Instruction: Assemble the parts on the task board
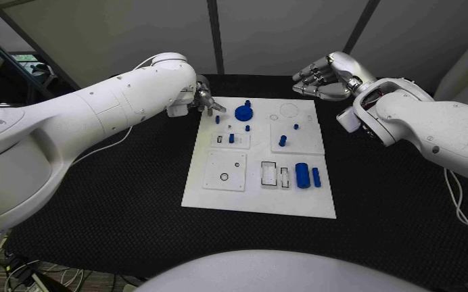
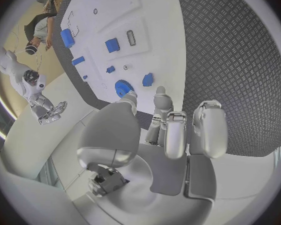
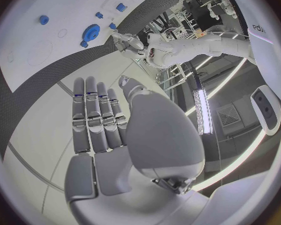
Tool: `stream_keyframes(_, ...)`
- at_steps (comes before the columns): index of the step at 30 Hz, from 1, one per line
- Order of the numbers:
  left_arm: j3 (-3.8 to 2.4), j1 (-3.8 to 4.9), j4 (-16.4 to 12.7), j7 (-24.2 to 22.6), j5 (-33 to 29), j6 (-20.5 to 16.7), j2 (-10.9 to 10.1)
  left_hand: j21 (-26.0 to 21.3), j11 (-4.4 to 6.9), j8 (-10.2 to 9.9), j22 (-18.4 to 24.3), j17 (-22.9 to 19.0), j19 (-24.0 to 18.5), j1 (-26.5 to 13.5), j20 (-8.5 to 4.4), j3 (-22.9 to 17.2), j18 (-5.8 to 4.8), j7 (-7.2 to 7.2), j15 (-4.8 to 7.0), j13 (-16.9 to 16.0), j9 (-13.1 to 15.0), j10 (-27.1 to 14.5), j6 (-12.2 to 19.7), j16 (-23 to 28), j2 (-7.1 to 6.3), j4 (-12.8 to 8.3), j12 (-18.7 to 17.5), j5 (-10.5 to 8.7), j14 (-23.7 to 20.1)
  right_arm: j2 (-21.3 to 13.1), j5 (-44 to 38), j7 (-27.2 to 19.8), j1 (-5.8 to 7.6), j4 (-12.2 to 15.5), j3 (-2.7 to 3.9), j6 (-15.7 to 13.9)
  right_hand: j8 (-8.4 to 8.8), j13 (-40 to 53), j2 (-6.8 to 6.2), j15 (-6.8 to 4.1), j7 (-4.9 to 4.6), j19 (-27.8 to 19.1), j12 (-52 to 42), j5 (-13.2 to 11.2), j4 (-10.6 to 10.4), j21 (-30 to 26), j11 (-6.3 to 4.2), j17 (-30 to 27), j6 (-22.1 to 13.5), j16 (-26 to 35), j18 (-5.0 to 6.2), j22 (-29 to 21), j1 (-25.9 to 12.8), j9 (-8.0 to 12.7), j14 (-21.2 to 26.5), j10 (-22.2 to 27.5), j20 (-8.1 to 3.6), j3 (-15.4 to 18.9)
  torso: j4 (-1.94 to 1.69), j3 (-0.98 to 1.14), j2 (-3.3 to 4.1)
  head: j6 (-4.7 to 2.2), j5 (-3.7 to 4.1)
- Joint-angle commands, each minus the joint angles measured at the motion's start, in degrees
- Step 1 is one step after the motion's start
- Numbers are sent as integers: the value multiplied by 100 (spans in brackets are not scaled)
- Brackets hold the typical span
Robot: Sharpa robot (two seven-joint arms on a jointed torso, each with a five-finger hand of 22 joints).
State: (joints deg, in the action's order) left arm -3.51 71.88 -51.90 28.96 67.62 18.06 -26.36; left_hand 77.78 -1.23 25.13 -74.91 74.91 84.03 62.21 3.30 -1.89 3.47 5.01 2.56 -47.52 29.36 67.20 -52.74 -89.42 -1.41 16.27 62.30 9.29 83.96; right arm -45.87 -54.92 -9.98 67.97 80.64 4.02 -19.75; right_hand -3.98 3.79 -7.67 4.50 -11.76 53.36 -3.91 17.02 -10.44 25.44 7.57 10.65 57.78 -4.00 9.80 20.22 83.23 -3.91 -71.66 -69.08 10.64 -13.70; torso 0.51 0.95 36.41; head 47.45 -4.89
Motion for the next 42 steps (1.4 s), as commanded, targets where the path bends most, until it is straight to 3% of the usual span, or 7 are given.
stream_keyframes(1,5,-2,21,-89,7,113,23,6,49,41,-277,1459,35,52,7,40,-13,-9,30,0,7,-7,-48,-23,29,-8,24,11,588,7,-15,-21,9,3,3,32,20,-4,13,34,9,-5,18,34,9,-43,11,-9,-46,34,59,-12,-21,7,-3,41,35,23,0,-1,-1,4,3)
stream_keyframes(42,34,-38,92,-184,6,235,105,-7,78,208,-295,1467,35,517,-18,118,-14,-40,54,36,54,-12,-29,-29,212,-117,21,26,591,48,-16,-14,9,-15,3,59,20,-4,14,34,9,-3,18,35,10,-46,11,-10,-47,34,60,-14,-20,7,-2,42,35,23,2,3,-2,36,-24)
